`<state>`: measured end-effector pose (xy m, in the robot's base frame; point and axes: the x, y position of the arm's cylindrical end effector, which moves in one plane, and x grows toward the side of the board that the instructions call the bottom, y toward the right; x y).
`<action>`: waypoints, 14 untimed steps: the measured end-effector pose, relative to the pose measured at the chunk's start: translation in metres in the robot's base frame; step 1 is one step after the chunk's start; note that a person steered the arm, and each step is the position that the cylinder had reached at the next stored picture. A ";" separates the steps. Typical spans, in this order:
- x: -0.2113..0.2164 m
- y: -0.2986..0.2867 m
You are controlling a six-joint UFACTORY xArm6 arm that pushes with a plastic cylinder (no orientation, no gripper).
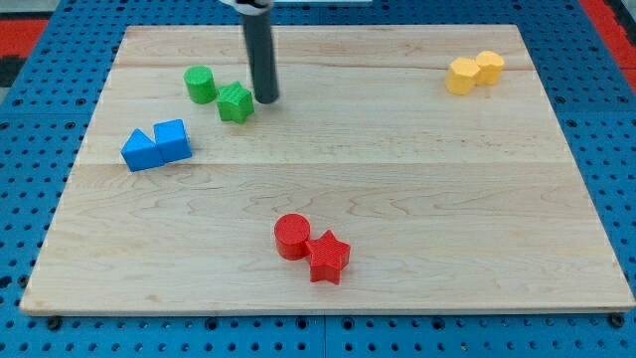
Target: Move the green star diagonal bottom left to the yellow hexagon
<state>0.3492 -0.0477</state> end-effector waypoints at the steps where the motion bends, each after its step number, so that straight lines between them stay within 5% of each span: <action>1: 0.001 0.012; 4: -0.085 -0.102; 6: -0.037 -0.188; 9: -0.038 -0.107; 12: 0.025 -0.016; 14: -0.004 0.048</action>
<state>0.3456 0.0004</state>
